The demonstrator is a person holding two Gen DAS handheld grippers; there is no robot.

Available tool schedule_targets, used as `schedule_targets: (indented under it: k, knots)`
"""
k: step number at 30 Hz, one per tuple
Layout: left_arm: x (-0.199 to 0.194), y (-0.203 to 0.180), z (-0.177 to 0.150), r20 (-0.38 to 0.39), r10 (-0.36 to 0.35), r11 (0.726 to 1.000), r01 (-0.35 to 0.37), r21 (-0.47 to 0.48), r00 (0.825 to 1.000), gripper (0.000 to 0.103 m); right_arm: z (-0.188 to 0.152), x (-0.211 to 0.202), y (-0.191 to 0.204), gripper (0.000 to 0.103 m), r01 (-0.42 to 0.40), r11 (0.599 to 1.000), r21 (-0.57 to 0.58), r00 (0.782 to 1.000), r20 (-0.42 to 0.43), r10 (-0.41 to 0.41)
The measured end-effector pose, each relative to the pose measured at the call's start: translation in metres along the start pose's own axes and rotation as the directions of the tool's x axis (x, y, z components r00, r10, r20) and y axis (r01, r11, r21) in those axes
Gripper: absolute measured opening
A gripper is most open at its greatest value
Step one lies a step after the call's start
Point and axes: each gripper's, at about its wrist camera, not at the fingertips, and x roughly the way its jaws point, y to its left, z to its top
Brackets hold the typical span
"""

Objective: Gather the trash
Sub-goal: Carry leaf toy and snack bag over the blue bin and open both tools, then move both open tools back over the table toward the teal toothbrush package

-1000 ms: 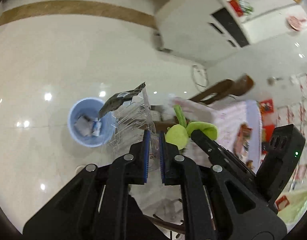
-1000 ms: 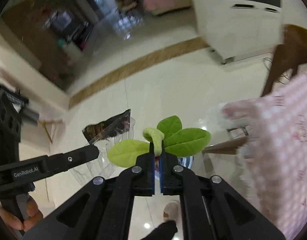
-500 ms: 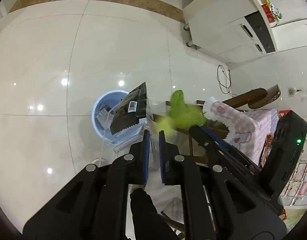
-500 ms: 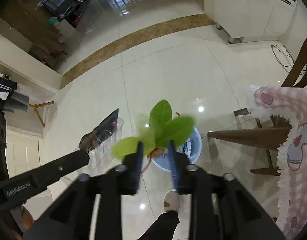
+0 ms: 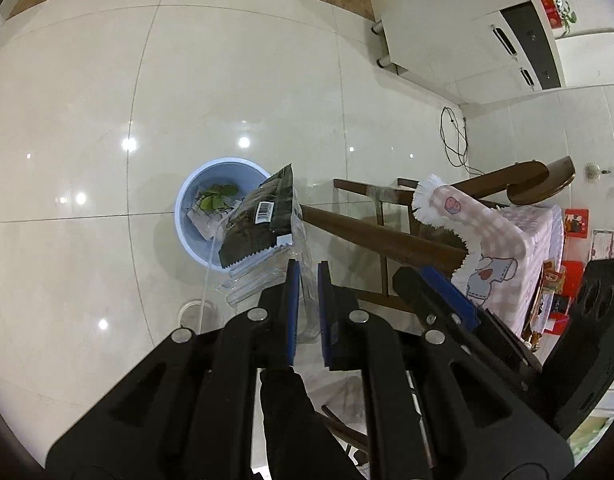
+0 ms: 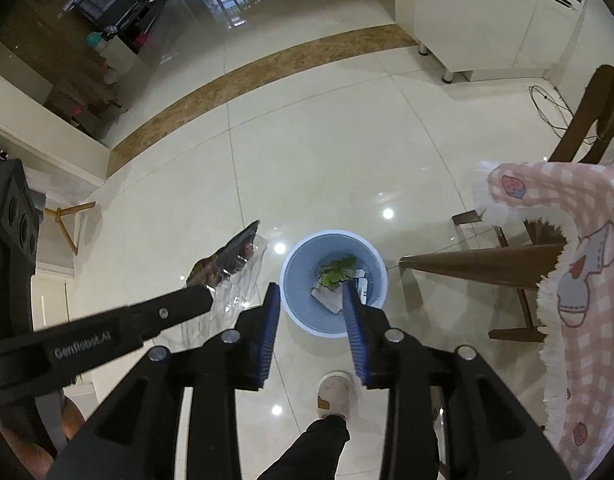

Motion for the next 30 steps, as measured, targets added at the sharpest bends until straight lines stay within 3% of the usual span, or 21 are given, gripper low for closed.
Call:
schedule_targets:
  k: [8,10,11,12,21,30]
  knots:
    - [0.009,-0.012,0.008,-0.056,0.012,0.999,-0.014,-0.037,0.998,0.013,0.002,-0.011,-0.016,0.033,0.01,0.999,0.035,1.0,0.015,-0.01]
    - [0.01,-0.014,0.009,-0.058,0.013,0.999,-0.015,-0.045,0.998,0.03,0.003,-0.014,-0.019,0.033,0.005,0.999,0.045,1.0,0.02,-0.006]
    - [0.008,-0.016,0.009,-0.045,0.017,0.999,-0.019,-0.048,0.999,0.063,0.003,-0.015,-0.021,0.033,0.005,0.999,0.046,1.0,0.023,-0.006]
    - [0.005,-0.018,0.009,-0.024,0.021,0.999,-0.022,-0.047,1.0,0.069,0.002,-0.016,-0.023,0.033,0.003,0.999,0.048,1.0,0.026,-0.004]
    - [-0.015,-0.048,-0.001,0.032,0.034,0.999,-0.034,-0.009,0.999,0.069,-0.007,-0.038,-0.048,0.033,-0.022,0.997,0.078,0.999,0.051,0.018]
    - [-0.028,-0.142,-0.049,0.101,0.062,0.983,-0.079,0.166,0.993,0.069,-0.028,-0.105,-0.117,0.033,-0.054,0.985,0.166,0.988,0.153,0.028]
